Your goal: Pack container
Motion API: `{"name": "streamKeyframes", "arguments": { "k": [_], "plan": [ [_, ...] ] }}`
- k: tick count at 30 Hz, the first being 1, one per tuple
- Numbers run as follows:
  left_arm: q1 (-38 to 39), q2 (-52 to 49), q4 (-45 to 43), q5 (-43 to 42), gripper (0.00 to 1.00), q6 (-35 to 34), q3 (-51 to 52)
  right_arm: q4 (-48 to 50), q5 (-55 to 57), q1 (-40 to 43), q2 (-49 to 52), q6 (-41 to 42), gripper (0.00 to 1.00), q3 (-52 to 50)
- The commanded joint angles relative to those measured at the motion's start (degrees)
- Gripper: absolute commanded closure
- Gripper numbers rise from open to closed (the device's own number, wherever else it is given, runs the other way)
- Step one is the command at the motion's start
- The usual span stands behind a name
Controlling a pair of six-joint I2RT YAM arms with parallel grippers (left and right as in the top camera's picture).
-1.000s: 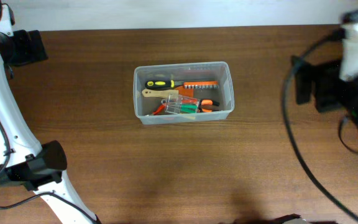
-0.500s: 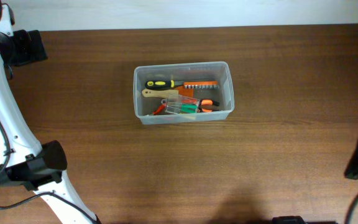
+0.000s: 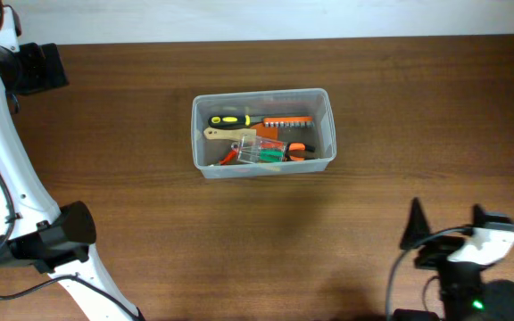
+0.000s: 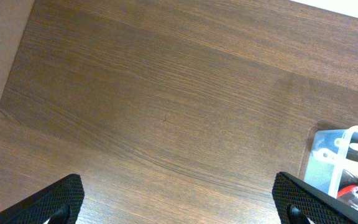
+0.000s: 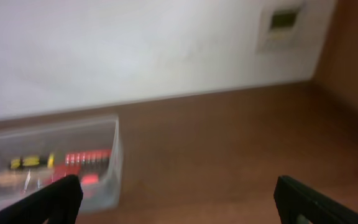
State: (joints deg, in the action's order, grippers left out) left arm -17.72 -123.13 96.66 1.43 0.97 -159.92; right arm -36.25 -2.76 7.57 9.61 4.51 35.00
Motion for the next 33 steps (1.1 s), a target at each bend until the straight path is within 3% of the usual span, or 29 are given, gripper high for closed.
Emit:
{"name": "streamKeyframes", "arguments": {
  "k": [1,17,33],
  "plan": [
    [-0.2,0.61,0.02,-0.61,0.01,-0.57,-0.24,3.04,-5.88,0.74,-4.61,0.5,0.01,-7.43],
    [-0.2,0.61,0.02,-0.61,0.01,-0.57,-0.24,4.28,-5.81,0.74,-9.42,0.48,0.01,-24.61],
    [-0.2,0.61,0.02,-0.59,0.01,-0.57,-0.24,6.34,-5.66,0.74,-9.42,0.46,0.01,-26.75]
  ]
}}
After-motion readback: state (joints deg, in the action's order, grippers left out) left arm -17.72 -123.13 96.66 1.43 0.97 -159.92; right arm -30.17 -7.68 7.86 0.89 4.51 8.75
